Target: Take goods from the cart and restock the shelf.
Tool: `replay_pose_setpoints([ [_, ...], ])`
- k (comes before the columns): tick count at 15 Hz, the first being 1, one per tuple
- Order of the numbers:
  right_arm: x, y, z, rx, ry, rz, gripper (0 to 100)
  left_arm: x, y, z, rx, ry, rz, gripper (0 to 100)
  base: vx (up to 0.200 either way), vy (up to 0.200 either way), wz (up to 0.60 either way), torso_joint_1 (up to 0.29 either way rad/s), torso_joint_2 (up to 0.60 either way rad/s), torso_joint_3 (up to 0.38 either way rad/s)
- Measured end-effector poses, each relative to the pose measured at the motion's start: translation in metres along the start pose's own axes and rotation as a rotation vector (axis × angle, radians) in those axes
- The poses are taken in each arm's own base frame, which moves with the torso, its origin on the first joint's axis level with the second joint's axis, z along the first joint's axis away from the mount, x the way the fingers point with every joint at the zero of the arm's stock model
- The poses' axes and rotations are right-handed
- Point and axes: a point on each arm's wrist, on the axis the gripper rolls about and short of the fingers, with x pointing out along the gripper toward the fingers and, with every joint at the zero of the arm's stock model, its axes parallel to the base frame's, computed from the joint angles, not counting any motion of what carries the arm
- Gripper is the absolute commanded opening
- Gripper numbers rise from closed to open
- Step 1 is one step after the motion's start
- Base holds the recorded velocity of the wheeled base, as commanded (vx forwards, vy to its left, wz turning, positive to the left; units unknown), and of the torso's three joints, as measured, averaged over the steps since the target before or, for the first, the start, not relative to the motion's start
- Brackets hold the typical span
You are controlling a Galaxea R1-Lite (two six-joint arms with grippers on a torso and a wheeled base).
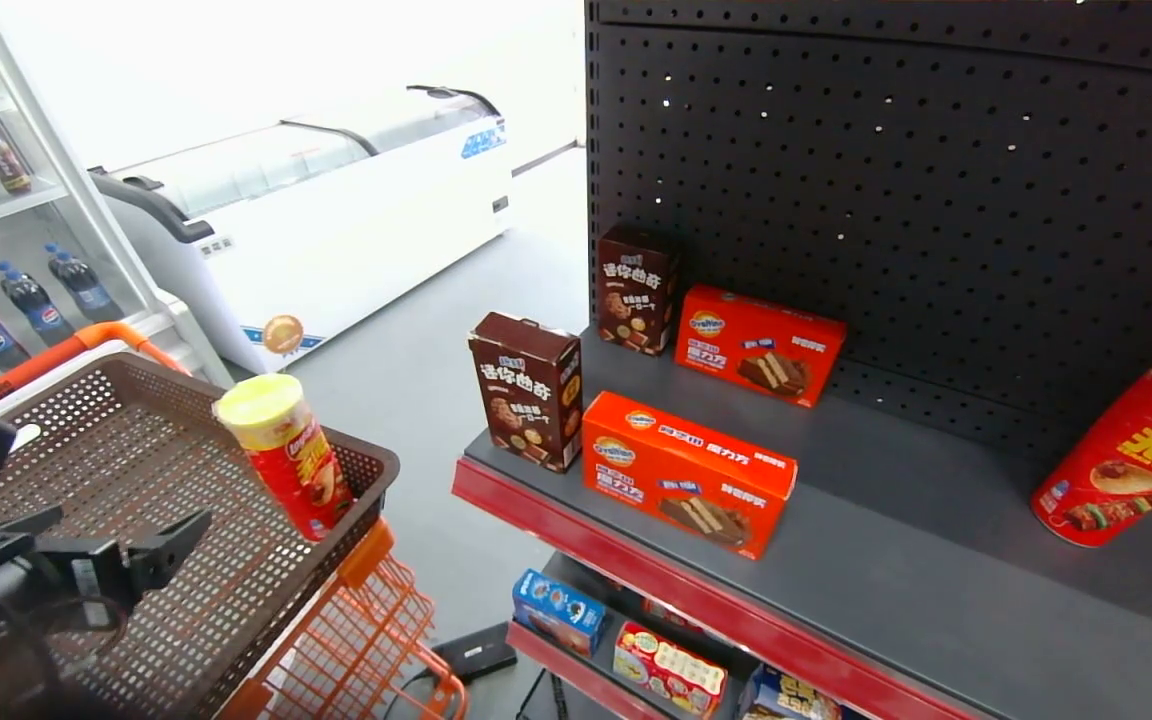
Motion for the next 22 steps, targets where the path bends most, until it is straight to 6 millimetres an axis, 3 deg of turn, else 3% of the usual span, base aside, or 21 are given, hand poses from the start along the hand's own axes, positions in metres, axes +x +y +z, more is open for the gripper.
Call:
replay_pose_setpoints([
  [10, 0.000, 0.000, 0.000, 0.000, -0.001, 0.000, 100, 0.143, -0.009, -0.016, -0.008, -0.107, 0.051, 100, 0.000, 0.000, 0.00, 0.000, 0.00, 0.000],
  [13, 0.000, 0.000, 0.000, 0.000, 0.000, 0.000, 100, 0.174, -0.010, -0.022, 0.002, -0.128, 0.059, 100, 0.000, 0.000, 0.00, 0.000, 0.00, 0.000],
  [17, 0.000, 0.000, 0.000, 0.000, 0.000, 0.000, 100, 0.199, -0.011, -0.035, 0.015, -0.102, 0.062, 100, 0.000, 0.000, 0.00, 0.000, 0.00, 0.000],
  [18, 0.000, 0.000, 0.000, 0.000, 0.000, 0.001, 100, 0.205, -0.011, -0.035, 0.015, -0.108, 0.062, 0, 0.000, 0.000, 0.00, 0.000, 0.00, 0.000],
  [22, 0.000, 0.000, 0.000, 0.000, 0.000, 0.000, 100, 0.222, -0.013, -0.033, 0.013, -0.129, 0.061, 0, 0.000, 0.000, 0.00, 0.000, 0.00, 0.000],
])
